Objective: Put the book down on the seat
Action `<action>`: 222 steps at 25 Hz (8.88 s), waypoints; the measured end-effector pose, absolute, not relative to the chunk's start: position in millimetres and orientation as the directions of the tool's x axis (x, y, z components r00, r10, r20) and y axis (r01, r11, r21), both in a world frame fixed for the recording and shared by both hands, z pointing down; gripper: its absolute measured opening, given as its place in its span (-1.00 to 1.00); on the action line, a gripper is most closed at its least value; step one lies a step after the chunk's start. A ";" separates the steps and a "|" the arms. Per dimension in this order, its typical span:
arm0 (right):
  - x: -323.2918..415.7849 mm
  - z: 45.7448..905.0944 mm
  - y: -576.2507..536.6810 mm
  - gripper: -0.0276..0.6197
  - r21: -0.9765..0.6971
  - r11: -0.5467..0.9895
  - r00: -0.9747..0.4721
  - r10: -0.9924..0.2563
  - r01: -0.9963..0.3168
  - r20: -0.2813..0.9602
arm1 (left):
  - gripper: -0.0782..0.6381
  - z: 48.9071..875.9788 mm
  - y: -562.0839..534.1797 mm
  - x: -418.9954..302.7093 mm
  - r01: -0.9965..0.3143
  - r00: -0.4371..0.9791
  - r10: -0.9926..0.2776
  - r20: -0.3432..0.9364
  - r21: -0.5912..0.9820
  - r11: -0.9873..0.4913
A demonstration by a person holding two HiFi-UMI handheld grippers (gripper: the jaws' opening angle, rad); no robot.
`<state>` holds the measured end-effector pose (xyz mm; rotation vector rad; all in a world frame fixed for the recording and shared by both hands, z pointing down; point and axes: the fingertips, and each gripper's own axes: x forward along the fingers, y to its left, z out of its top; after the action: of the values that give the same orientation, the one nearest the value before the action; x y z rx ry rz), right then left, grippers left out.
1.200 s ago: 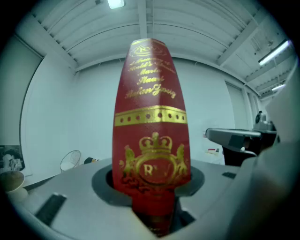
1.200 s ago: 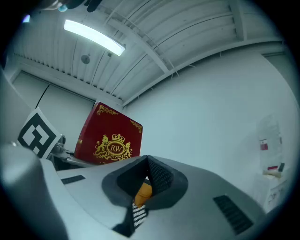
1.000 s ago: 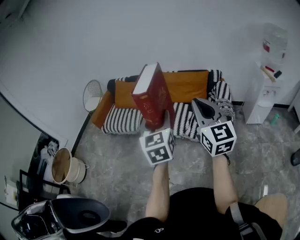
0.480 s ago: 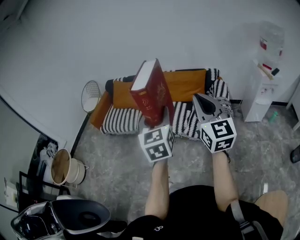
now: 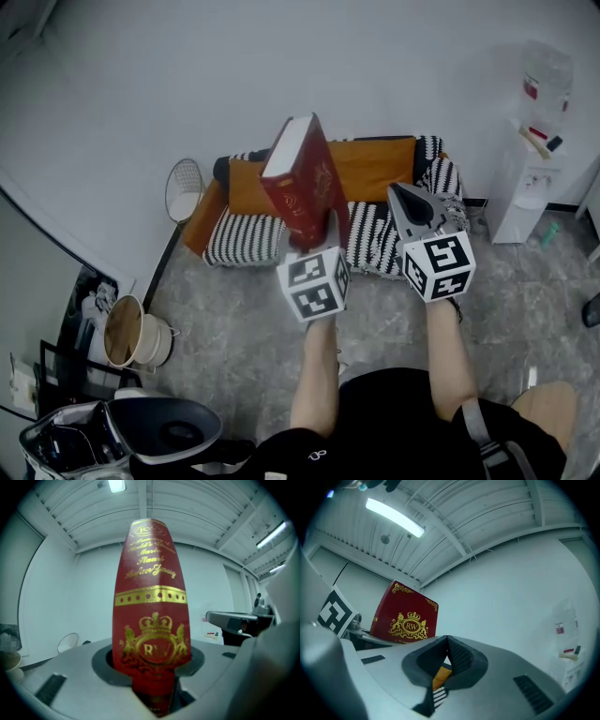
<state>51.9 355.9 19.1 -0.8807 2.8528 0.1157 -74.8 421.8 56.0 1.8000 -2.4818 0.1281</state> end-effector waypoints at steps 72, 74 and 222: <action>15.1 164.9 37.4 -0.88 -0.144 0.611 -0.628 -0.761 -0.778 0.165 | -0.20 178.9 55.7 -147.3 -0.991 -0.004 -0.934 0.356 0.124 0.052; 7.4 177.8 26.9 -0.88 -0.143 0.609 -0.626 -0.755 -0.780 0.198 | -0.20 200.2 47.0 -156.8 -0.989 -0.005 -0.920 0.392 0.132 0.062; 16.7 510.2 -93.6 -0.89 -0.458 0.408 -0.601 -0.363 -0.790 0.712 | -0.26 602.6 -39.5 -108.4 -0.981 0.079 -0.244 0.967 0.119 0.154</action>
<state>16.7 -93.6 510.2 -1.3765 3.0328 -1.5474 -108.4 -39.5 602.6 1.2968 -1.3791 0.8875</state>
